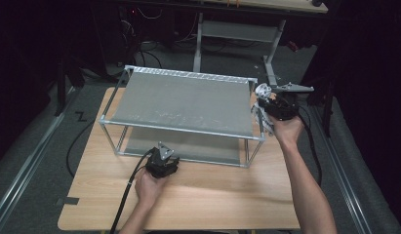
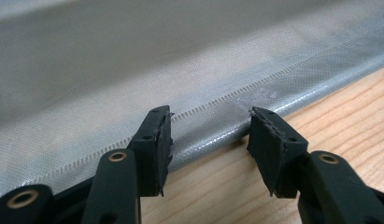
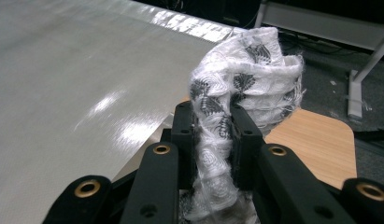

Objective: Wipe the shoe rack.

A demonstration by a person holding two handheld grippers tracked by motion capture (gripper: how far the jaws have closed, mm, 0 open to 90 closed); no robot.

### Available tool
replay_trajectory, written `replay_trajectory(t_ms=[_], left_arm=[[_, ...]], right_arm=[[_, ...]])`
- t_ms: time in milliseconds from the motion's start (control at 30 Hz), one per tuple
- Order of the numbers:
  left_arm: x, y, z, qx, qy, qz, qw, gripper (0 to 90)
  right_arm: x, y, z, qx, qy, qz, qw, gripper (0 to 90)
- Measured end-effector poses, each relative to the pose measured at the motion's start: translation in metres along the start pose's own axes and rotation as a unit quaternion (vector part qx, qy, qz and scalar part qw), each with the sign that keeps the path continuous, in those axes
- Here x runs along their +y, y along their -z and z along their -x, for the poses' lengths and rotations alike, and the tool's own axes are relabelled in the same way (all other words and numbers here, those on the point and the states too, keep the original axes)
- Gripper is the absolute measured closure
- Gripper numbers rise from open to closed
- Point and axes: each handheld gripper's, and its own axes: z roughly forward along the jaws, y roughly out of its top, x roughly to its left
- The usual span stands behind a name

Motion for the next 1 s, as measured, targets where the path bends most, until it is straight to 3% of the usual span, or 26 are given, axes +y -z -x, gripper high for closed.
replay_trajectory(t_ms=[167, 300, 467, 800, 1000], left_arm=[[0.0, 0.0, 0.0, 0.0, 0.0, 0.0, 1.0, 49.5], [0.0, 0.0, 0.0, 0.0, -0.001, 0.0, 1.0, 49.5], [0.0, 0.0, 0.0, 0.001, -0.001, 0.0, 1.0, 49.5], [0.0, 0.0, 0.0, 0.001, -0.002, 0.0, 1.0, 49.5], [0.0, 0.0, 0.001, 0.001, -0.002, -0.001, 1.0, 49.5]], right_arm=[[-0.013, 0.014, -0.001, 0.011, 0.004, 0.013, 0.9998, 76.1], [-0.029, 0.025, 0.004, -0.005, 0.011, 0.006, 0.9999, 76.0], [-0.058, 0.032, 0.018, -0.017, -0.008, -0.002, 0.9998, 76.0], [-0.098, 0.006, 0.036, -0.052, -0.038, -0.05, 0.9967, 72.5], [-0.106, -0.015, 0.044, -0.057, -0.065, -0.091, 0.9921, 47.8]])
